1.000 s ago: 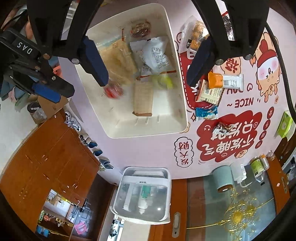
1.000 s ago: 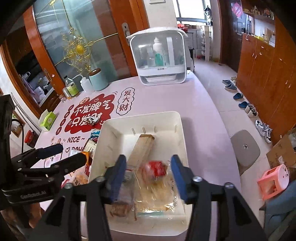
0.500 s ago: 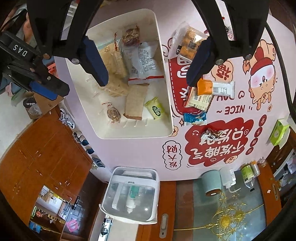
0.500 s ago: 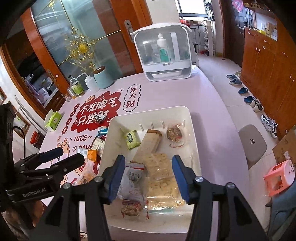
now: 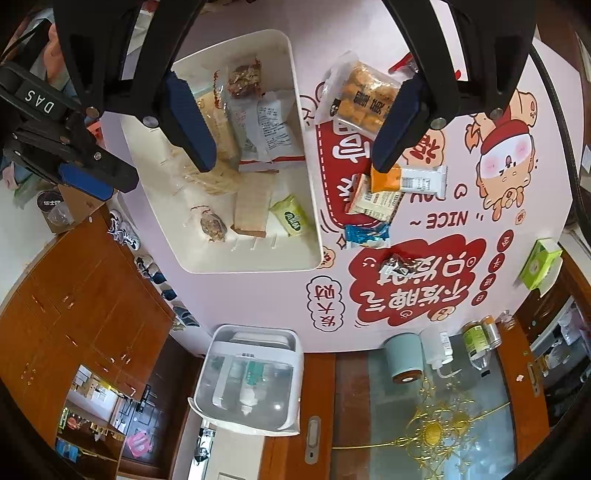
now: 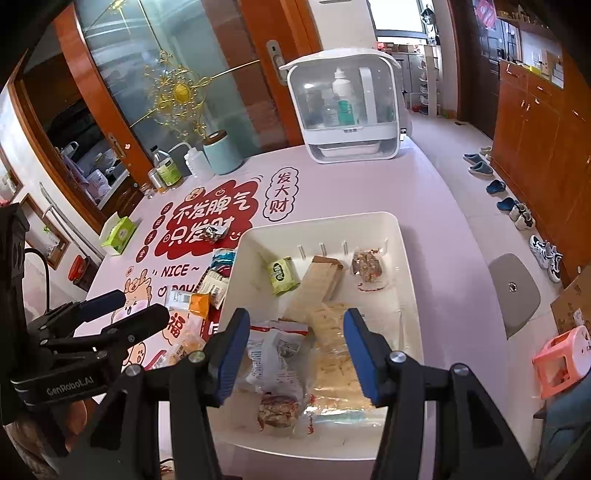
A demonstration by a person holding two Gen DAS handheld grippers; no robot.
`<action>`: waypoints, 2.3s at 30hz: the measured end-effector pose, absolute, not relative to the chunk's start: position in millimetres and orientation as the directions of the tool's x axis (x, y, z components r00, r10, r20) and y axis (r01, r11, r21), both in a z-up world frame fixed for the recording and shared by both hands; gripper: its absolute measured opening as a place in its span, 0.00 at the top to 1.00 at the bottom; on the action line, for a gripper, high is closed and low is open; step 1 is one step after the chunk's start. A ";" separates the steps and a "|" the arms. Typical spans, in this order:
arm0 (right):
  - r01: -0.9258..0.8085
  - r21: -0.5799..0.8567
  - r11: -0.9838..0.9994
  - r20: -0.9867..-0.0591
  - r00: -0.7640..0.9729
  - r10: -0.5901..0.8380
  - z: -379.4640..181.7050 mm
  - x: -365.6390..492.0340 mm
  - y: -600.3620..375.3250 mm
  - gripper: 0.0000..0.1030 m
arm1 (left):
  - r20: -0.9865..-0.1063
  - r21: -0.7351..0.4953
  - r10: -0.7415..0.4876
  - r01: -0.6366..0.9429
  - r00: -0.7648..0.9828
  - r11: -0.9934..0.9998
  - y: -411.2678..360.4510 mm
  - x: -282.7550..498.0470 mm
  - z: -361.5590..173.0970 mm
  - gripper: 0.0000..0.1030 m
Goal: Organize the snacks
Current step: 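Withdraw both tools from the tray toward the remaining snacks, then grasp the brown chocolate wafer with the left gripper while the right grasps the blue candy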
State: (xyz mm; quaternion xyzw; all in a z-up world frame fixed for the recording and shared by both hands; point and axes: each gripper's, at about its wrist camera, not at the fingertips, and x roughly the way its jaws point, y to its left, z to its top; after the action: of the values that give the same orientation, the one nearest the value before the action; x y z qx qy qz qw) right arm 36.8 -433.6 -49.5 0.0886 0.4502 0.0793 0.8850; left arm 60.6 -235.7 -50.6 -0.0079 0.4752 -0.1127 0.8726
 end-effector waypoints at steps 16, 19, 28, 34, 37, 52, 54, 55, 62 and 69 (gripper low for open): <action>-0.151 0.246 0.957 -0.785 0.549 0.288 -55.4 41.6 -379.6 0.48 | -0.827 -0.102 -0.112 0.049 0.551 0.994 -160.7 41.6 -52.3 0.17; -0.160 0.240 0.958 -0.790 0.542 0.288 -57.7 45.0 -365.1 0.48 | -0.828 -0.110 -0.105 0.025 0.550 0.994 -138.3 45.3 -54.5 0.17; -0.126 0.223 0.967 -0.807 0.532 0.256 -61.9 62.5 -310.9 0.48 | -0.832 -0.108 -0.112 0.041 0.544 0.993 -70.8 77.0 -58.3 0.17; -0.073 0.193 0.978 -0.823 0.532 0.202 -60.7 82.6 -268.3 0.48 | -0.824 -0.060 -0.122 0.128 0.553 0.990 -28.0 115.9 -47.7 0.17; -0.037 0.175 0.984 -0.834 0.526 0.168 -62.1 96.0 -249.2 0.48 | -0.810 -0.016 -0.132 0.204 0.571 0.979 -11.1 144.4 -42.1 0.17; 0.238 0.279 0.930 -0.897 0.412 0.164 -92.9 212.5 -218.2 0.48 | -0.782 0.206 -0.263 0.632 0.565 0.747 -26.1 297.8 -89.3 0.17; 0.281 0.314 0.907 -0.900 0.393 0.190 -101.1 232.5 -219.6 0.48 | -0.800 0.207 -0.284 0.687 0.528 0.696 -34.4 315.6 -102.2 0.17; 0.304 0.322 0.897 -0.903 0.382 0.195 -105.7 241.1 -219.7 0.48 | -0.804 0.209 -0.288 0.700 0.521 0.683 -37.0 319.8 -106.1 0.17; 0.456 0.361 0.814 -0.926 0.277 0.255 -159.1 279.0 -220.0 0.48 | -0.860 0.201 -0.322 0.842 0.397 0.501 -66.0 344.1 -152.8 0.17; 0.588 0.306 0.749 -0.952 0.192 0.238 -213.3 286.6 -229.5 0.48 | -0.905 0.215 -0.270 0.901 0.329 0.377 -89.9 365.3 -207.8 0.17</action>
State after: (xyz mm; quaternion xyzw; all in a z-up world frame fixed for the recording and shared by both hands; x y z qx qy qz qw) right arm 286.6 -229.5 -213.3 0.3314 0.6229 -0.1256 0.6974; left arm 365.3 -89.9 -207.8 0.3826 0.4127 -0.4067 0.7197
